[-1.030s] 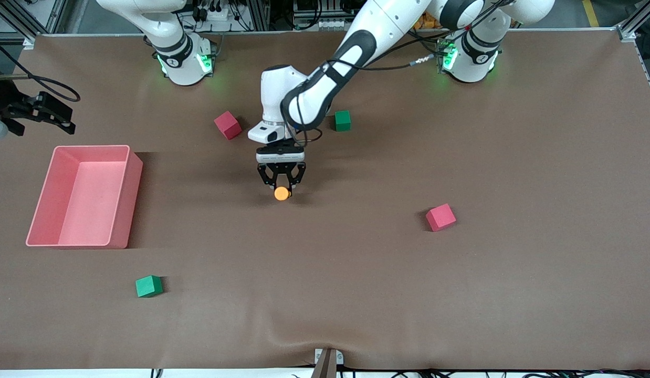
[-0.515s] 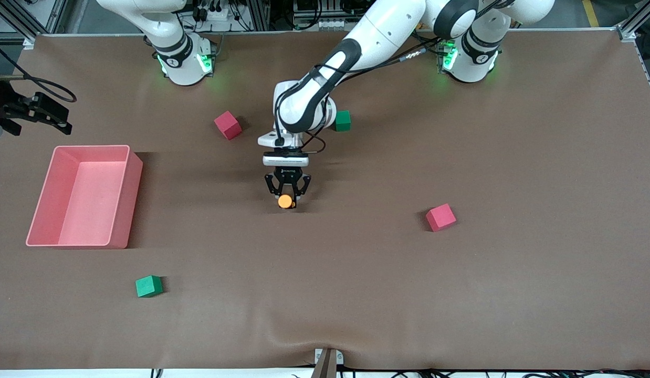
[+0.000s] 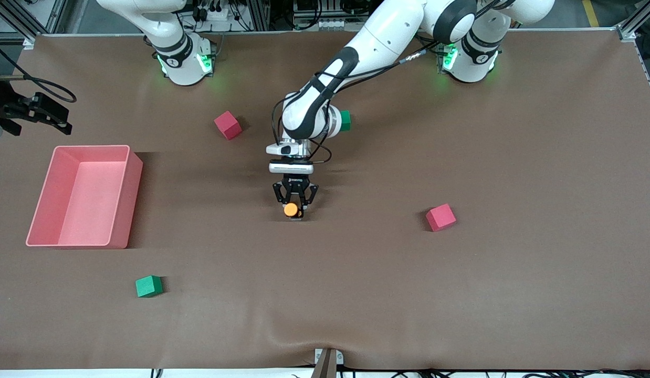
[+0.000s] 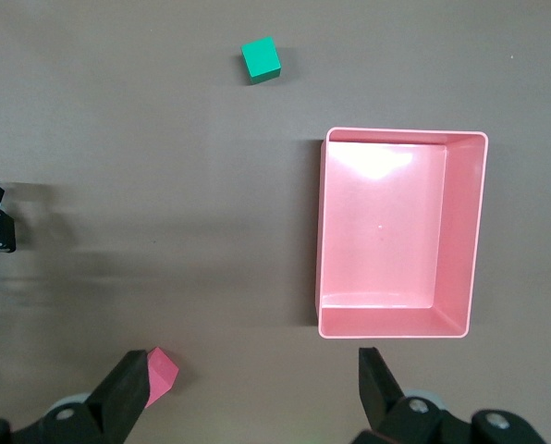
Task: Place and upright button with both arms
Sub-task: 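Lift the button with the left gripper and move it toward the middle, then lower the button upright onto the table and open the left gripper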
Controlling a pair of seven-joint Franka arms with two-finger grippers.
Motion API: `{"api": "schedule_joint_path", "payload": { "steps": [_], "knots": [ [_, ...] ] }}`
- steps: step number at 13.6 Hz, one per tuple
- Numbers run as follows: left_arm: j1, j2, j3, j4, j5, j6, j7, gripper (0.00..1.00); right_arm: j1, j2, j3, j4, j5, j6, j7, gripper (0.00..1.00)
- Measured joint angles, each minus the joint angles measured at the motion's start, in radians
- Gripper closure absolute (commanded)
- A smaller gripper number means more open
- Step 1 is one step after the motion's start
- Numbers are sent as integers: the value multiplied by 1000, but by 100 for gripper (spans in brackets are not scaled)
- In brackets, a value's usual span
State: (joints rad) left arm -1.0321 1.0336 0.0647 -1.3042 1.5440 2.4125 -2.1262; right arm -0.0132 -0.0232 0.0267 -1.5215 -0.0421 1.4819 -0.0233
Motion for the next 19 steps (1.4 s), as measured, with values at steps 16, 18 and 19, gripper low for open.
{"api": "schedule_joint_path", "payload": {
  "steps": [16,18,19],
  "knots": [
    [-21,36,3,-11,23,-10,-71,0,0,0,0,0,0,-4,0,0],
    [-25,36,-8,-11,17,-10,-75,0,0,0,0,0,0,-5,0,0],
    [-30,34,-21,-9,-4,-10,-79,0,0,0,0,0,0,-6,0,0]
  ]
}}
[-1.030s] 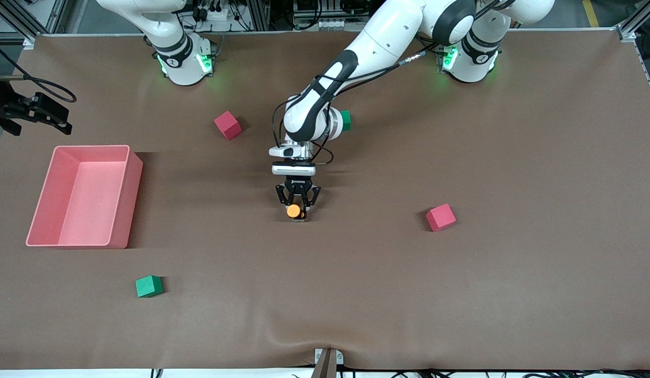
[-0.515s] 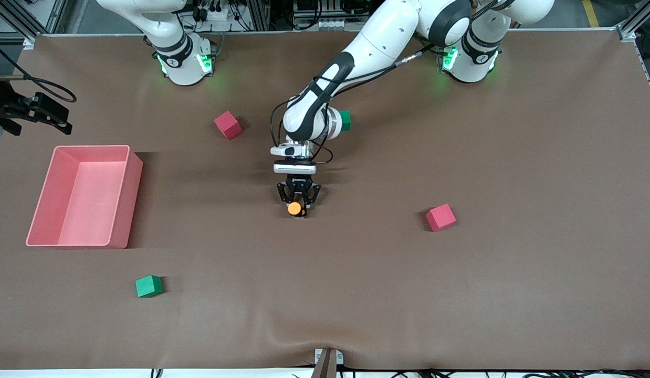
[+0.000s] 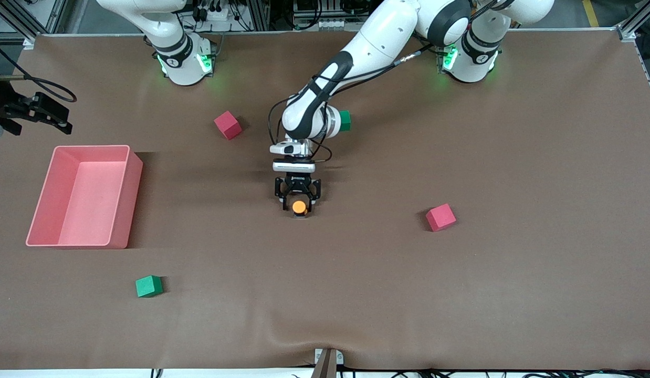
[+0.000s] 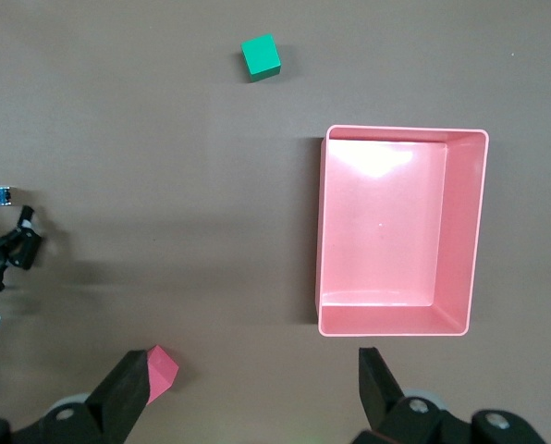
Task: Place and upright button with both arms
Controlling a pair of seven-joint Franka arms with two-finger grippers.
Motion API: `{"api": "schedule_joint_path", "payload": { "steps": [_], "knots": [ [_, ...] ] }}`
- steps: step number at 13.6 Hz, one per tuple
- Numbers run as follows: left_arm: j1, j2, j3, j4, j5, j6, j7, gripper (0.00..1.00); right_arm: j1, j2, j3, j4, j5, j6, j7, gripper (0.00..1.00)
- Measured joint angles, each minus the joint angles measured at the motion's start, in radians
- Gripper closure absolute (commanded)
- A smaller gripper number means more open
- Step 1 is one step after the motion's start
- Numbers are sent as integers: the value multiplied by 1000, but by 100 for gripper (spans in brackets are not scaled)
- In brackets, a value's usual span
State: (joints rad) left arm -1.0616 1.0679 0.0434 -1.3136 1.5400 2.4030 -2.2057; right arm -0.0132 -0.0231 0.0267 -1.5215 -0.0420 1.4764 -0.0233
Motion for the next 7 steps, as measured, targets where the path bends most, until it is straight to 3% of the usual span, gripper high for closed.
{"api": "schedule_joint_path", "payload": {
  "steps": [7],
  "knots": [
    [-60,-28,-37,-9,-206,-1,-4,0,0,0,0,0,0,0,0,0]
  ]
}}
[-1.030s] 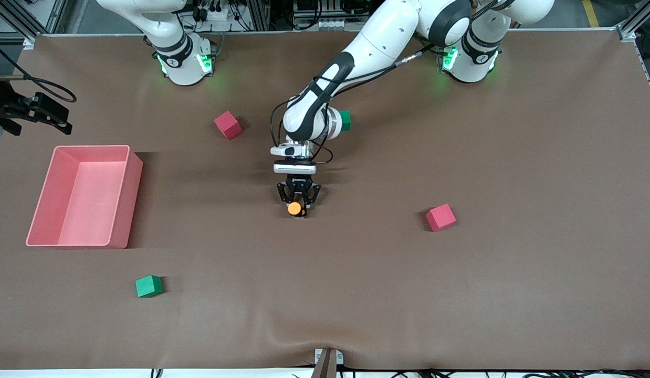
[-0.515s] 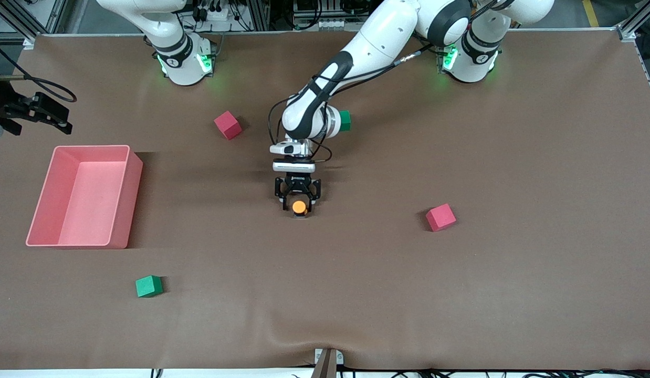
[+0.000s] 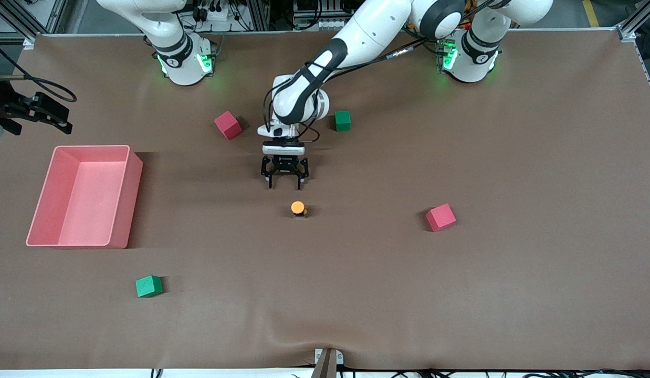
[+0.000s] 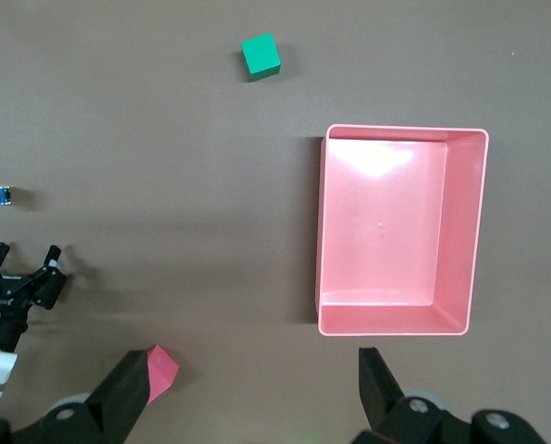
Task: Place and upright button with both arms
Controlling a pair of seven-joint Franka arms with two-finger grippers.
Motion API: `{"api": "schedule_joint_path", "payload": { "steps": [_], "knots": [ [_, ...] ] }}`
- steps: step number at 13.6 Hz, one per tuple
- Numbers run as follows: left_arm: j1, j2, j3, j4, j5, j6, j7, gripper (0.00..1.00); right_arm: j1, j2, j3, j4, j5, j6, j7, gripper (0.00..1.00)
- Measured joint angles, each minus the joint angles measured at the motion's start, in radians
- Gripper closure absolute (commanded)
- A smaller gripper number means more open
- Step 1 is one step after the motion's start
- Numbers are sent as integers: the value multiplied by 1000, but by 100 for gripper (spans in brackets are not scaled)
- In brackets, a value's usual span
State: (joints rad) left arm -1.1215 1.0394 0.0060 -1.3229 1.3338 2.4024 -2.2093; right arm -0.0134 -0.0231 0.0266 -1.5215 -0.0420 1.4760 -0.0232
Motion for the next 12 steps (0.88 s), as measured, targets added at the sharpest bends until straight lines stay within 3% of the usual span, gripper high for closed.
{"api": "schedule_joint_path", "payload": {
  "steps": [3,12],
  "knots": [
    [-2,-34,-23,-18,-107,0,23,0,0,0,0,0,0,3,0,0],
    [21,-262,-26,-18,-710,-64,420,0,0,0,0,1,0,4,0,0]
  ]
}}
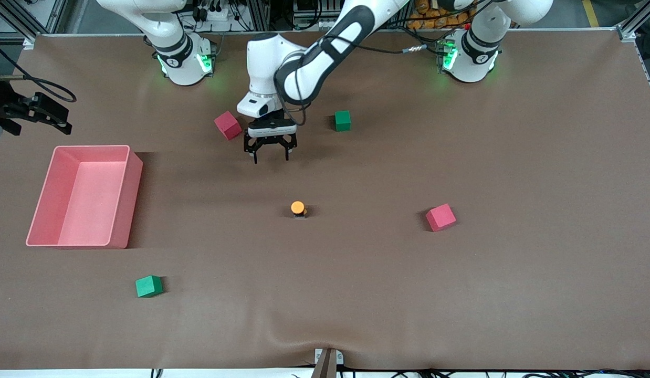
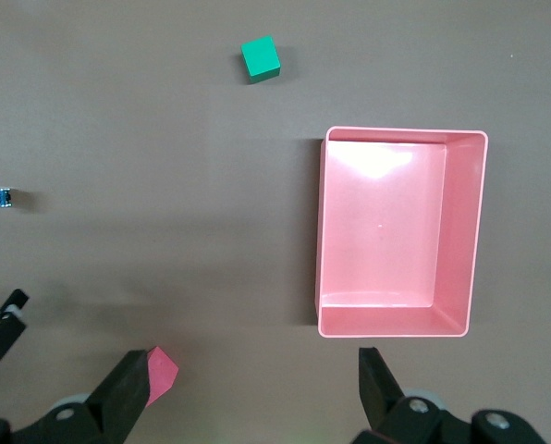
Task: Place and upright button with both arms
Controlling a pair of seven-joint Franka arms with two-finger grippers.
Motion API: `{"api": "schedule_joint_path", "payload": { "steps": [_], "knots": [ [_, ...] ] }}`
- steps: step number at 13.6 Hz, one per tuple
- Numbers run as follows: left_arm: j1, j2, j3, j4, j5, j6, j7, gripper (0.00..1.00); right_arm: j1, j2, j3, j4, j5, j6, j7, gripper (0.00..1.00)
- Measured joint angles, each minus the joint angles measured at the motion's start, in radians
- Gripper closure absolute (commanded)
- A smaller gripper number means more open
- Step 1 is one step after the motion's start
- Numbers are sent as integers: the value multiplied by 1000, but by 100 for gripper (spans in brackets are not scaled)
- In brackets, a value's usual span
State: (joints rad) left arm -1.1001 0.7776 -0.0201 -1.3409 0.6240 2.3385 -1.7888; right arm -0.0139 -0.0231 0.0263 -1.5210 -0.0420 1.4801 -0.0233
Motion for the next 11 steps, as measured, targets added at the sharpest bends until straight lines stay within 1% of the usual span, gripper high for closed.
{"api": "schedule_joint_path", "payload": {
  "steps": [3,6,8,11],
  "knots": [
    [49,-114,1,2,-144,-173,161,0,0,0,0,1,0,0,0,0],
    [123,-244,2,2,-270,-342,356,0,0,1,0,2,0,0,0,0],
    [185,-338,3,2,-332,-476,507,0,0,2,0,3,0,0,0,0],
    [292,-468,5,-1,-415,-633,766,0,0,3,0,4,0,0,0,0]
  ]
}}
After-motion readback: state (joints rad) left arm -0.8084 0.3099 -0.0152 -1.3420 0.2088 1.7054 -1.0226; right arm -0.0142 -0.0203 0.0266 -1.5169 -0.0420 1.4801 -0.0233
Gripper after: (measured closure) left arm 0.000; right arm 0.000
